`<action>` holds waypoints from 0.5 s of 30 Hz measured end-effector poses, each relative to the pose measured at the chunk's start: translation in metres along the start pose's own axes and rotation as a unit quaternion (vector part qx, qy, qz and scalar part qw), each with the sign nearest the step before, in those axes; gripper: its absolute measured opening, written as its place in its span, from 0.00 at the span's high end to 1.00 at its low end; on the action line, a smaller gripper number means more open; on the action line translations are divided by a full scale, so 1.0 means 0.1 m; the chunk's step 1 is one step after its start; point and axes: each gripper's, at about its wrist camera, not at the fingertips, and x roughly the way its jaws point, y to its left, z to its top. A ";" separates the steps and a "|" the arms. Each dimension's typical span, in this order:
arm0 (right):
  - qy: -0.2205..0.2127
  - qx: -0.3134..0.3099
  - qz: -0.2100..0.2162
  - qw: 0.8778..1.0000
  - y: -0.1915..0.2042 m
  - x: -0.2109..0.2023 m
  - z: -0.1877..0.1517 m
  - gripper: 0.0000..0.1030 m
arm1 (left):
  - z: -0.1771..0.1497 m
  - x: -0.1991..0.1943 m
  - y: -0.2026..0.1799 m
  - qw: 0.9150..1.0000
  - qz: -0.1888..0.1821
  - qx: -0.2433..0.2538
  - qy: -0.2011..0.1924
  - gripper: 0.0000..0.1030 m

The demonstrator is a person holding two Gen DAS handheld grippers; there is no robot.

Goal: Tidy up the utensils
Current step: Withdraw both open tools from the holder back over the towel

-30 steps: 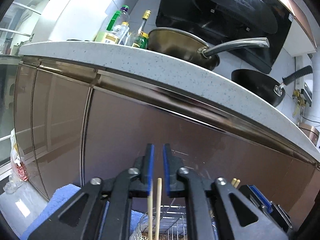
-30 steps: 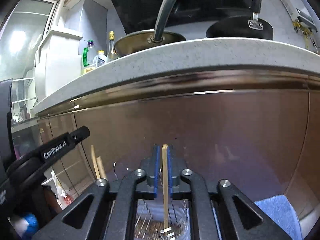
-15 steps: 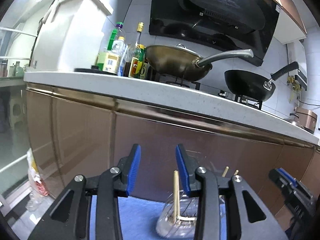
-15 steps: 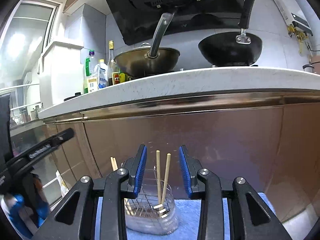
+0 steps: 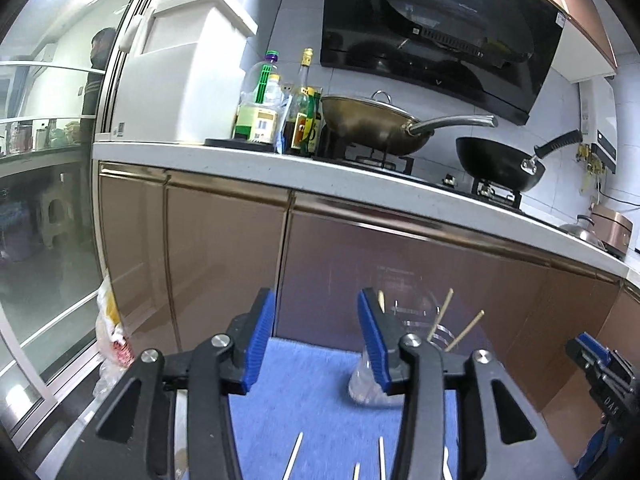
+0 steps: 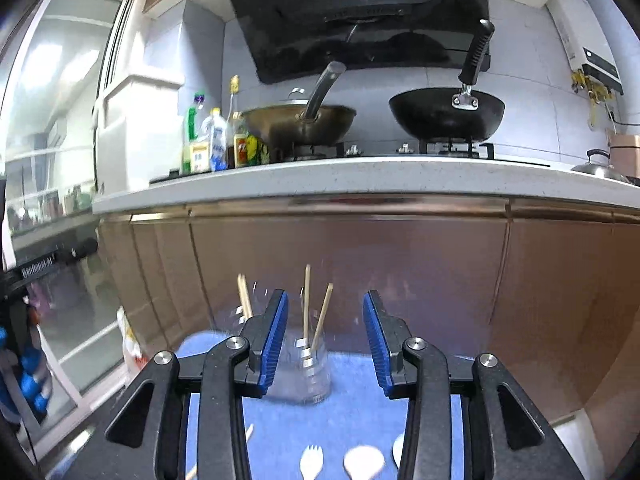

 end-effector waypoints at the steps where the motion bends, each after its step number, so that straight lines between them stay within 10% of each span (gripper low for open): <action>1: 0.006 -0.002 -0.001 1.000 0.03 -0.06 -0.04 0.60 | -0.03 -0.05 0.00 1.000 0.000 0.001 0.002 0.60; 15: 0.034 -0.073 -0.018 0.997 0.56 -0.92 -0.31 0.43 | -0.38 -0.80 -0.06 1.000 -0.020 -0.001 0.013 0.49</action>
